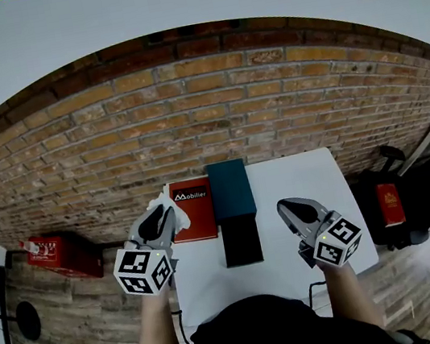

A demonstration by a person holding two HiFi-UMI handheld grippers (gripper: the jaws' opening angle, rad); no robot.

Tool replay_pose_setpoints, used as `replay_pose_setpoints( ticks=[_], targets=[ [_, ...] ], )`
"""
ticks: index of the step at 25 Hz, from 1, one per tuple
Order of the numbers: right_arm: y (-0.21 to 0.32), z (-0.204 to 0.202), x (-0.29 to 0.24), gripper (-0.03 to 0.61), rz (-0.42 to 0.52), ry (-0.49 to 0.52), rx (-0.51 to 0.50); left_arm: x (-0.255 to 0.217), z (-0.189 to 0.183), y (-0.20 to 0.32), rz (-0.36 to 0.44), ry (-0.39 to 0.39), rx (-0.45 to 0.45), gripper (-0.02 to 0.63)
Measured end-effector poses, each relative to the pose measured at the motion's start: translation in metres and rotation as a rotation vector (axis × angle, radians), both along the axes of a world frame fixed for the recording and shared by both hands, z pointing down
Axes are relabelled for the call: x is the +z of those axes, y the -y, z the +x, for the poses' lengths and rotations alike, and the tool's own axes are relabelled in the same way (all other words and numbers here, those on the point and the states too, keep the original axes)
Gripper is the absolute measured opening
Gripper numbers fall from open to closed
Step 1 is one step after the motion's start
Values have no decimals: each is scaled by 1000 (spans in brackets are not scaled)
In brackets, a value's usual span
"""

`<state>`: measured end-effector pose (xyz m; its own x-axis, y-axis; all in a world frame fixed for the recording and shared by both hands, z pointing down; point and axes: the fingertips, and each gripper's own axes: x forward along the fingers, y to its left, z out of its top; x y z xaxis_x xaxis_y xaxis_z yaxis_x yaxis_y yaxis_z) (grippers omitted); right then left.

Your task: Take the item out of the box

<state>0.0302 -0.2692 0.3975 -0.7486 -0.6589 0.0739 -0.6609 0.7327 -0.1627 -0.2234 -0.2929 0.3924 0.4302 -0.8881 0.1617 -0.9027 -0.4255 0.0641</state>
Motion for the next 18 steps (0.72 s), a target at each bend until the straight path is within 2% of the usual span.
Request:
replay_pose_setpoints(
  ticks=[12, 18],
  targets=[
    [-15, -20, 7, -2, 9, -23, -82, 8, 7, -7, -20, -12, 0, 80],
    [-16, -24, 5, -2, 27, -28, -101, 5, 25, -4, -18, -8, 23, 80]
  ],
)
